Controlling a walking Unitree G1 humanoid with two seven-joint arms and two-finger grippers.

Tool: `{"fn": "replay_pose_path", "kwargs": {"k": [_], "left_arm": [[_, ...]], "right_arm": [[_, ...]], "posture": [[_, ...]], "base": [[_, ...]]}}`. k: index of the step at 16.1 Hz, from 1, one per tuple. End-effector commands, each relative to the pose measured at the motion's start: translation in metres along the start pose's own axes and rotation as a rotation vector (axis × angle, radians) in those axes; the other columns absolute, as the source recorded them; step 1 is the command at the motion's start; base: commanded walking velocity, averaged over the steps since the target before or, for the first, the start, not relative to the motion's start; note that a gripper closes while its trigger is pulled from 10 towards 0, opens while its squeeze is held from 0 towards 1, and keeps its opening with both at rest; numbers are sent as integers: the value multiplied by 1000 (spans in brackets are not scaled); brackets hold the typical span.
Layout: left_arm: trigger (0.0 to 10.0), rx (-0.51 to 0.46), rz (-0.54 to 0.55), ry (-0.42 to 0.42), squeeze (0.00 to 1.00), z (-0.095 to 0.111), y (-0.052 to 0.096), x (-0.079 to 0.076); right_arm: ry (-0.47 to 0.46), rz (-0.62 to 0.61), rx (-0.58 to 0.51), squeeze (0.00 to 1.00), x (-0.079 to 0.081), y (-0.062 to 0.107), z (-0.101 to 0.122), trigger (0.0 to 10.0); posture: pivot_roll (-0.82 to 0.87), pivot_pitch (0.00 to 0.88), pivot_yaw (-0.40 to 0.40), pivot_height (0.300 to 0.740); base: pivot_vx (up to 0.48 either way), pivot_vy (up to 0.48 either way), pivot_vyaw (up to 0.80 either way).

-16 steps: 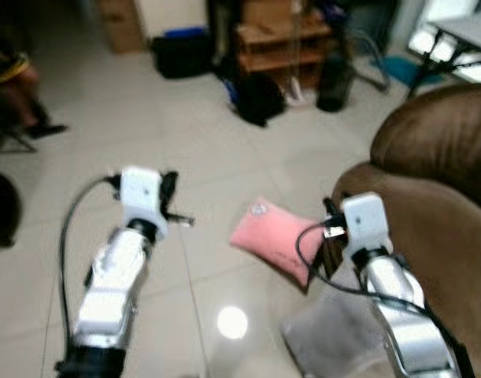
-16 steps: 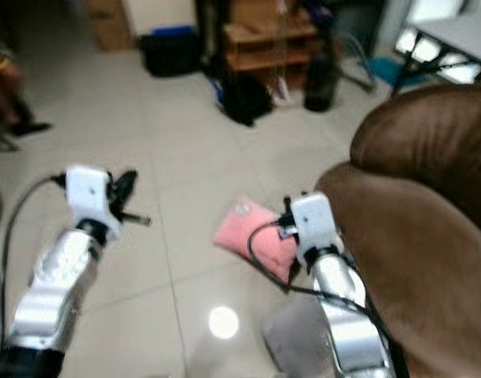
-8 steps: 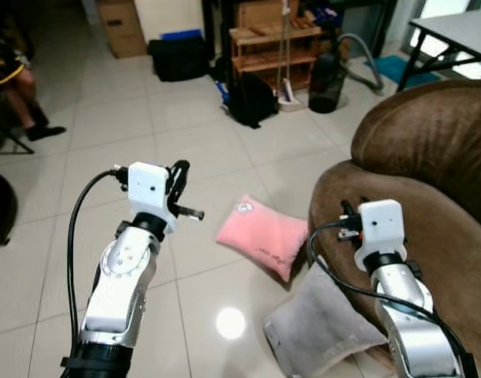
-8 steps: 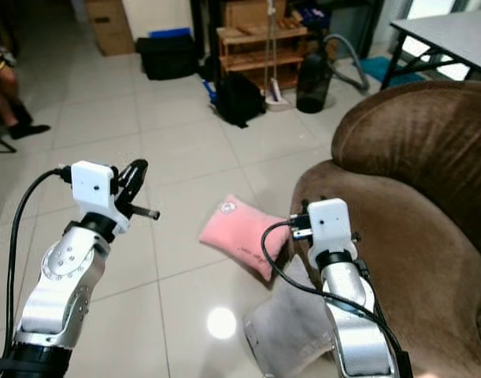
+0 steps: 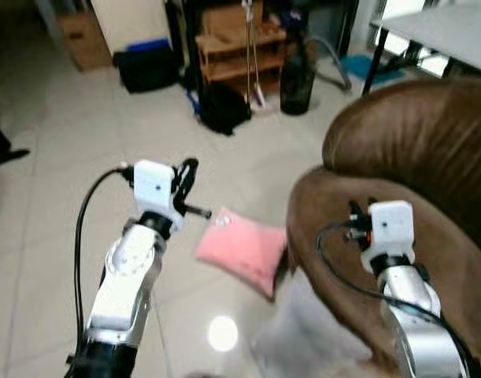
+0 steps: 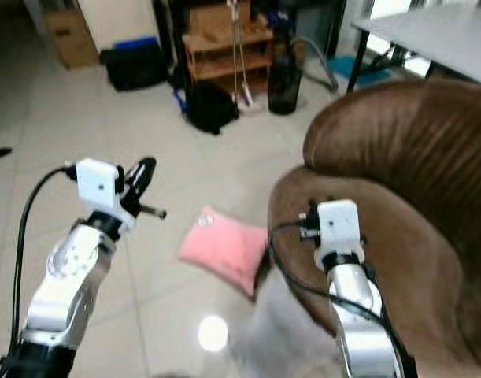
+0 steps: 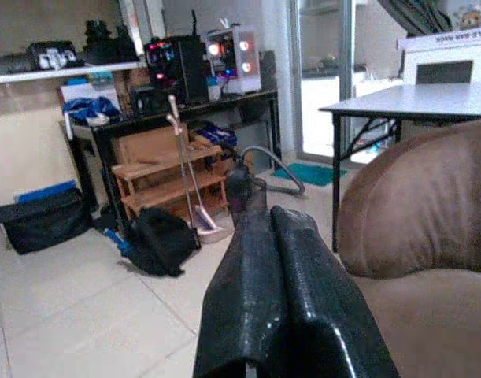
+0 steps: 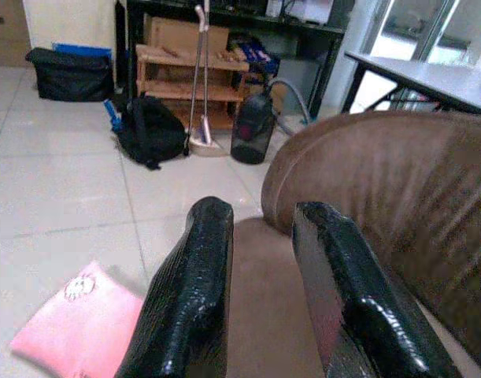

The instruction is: Move the pillow to the sofa from floor

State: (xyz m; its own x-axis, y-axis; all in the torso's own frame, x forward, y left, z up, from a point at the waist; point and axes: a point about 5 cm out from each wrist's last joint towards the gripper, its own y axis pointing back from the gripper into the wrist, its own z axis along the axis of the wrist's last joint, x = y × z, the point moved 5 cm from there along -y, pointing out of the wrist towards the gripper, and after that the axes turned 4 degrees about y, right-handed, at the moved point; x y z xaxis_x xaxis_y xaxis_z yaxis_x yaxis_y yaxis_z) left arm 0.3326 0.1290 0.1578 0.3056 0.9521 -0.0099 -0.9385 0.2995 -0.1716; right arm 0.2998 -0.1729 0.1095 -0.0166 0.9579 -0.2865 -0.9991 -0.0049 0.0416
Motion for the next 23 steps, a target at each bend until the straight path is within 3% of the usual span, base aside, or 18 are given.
{"fn": "replay_pose_path", "kwargs": {"k": [1,6,13,18,23], "left_arm": [[10000,-2,20,3,0,1,3,9],[10000,46,-13,-12,0,-9,6,5],[10000,64,-1,-58,0,-20,22,16],[10000,53,14,-50,0,-18,24,15],[10000,49,25,-34,0,-18,23,14]], "right_arm": [[-13,28,-28,0,9,-1,8,10000],[-14,37,-23,0,10,0,6,10000],[14,107,-2,0,18,3,0,10000],[25,121,-3,0,17,3,1,10000],[41,125,-8,0,16,3,2,10000]], "posture": [[-96,0,61,740],[-95,0,61,740],[-90,0,42,675],[-92,0,34,615],[-98,0,28,585]], "base": [[240,0,0],[0,0,0],[0,0,0],[0,0,0],[0,0,0]]}}
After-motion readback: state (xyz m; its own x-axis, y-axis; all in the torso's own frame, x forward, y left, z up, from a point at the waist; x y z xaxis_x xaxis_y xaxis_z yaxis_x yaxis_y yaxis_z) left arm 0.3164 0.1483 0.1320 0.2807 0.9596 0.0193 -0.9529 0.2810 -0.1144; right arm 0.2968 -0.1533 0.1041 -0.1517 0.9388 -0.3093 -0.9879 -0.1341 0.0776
